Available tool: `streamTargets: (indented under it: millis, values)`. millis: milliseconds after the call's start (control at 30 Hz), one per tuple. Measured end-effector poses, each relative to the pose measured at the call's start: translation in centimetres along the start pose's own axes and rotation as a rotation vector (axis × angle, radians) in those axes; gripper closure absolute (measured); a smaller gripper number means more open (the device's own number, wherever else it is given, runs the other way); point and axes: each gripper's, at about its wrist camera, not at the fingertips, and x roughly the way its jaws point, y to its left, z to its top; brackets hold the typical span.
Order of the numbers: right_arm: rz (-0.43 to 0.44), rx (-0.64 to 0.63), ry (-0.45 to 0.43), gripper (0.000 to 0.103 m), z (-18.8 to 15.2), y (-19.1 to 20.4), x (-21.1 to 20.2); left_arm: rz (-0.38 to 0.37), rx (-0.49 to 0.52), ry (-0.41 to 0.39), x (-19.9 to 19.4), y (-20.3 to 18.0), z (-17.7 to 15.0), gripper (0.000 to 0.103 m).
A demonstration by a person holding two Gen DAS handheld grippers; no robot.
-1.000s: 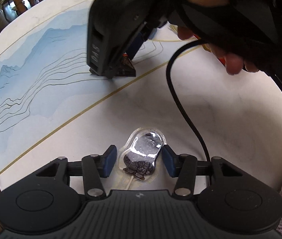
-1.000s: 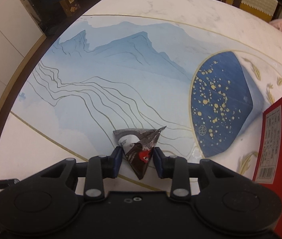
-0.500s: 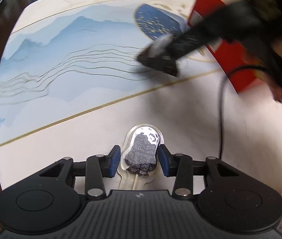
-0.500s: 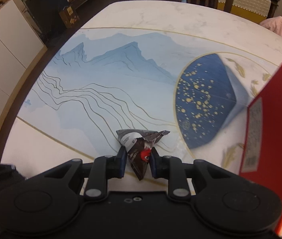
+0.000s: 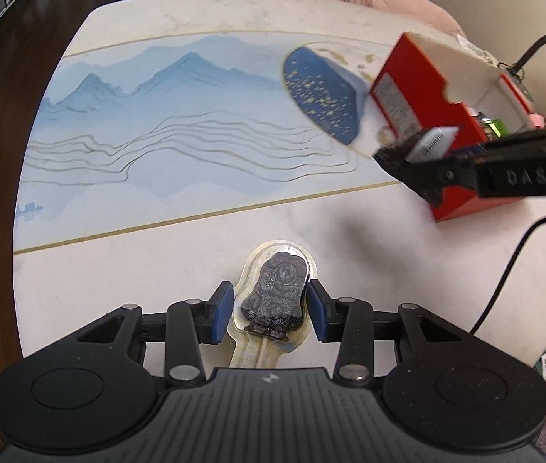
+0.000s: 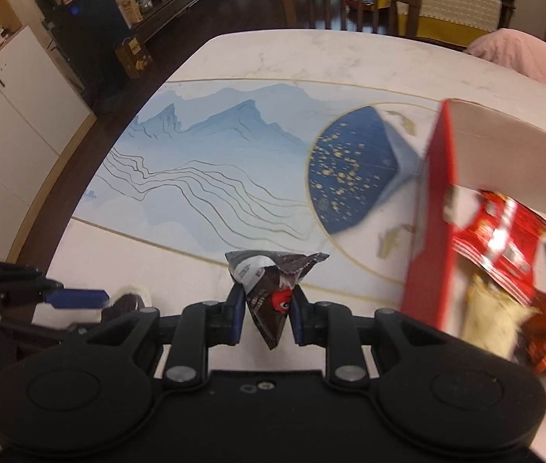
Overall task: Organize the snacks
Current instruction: 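Carry the chocolate and lollipop over the red box with both grippers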
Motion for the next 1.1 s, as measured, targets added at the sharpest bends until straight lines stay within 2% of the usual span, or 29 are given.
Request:
streamTargets:
  millis: [233,500,833,1100]
  values:
    - [-0.03,0.064,-0.042,0.08,-1.9,-2.2,-4.7,-0.035,0.049,-0.035,-3.0,-3.5,1.5,0.063]
    - [-0.064,0.092,-0.104,0.08,-2.6,-6.8,-9.3,-0.035,0.1,-0.083,-4.4,-9.3,5.2,0.063]
    - [-0.089,0.12,-0.117,0.08,-3.2,-15.9,-11.6,-0.026,0.138,-0.088,-2.0,-18.5,9.7,0.063]
    - [-0.132,0.132,-0.101,0.08,-3.7,-22.2,-11.9,-0.025,0.153,-0.066,1.0,-24.1,13.2,0.063]
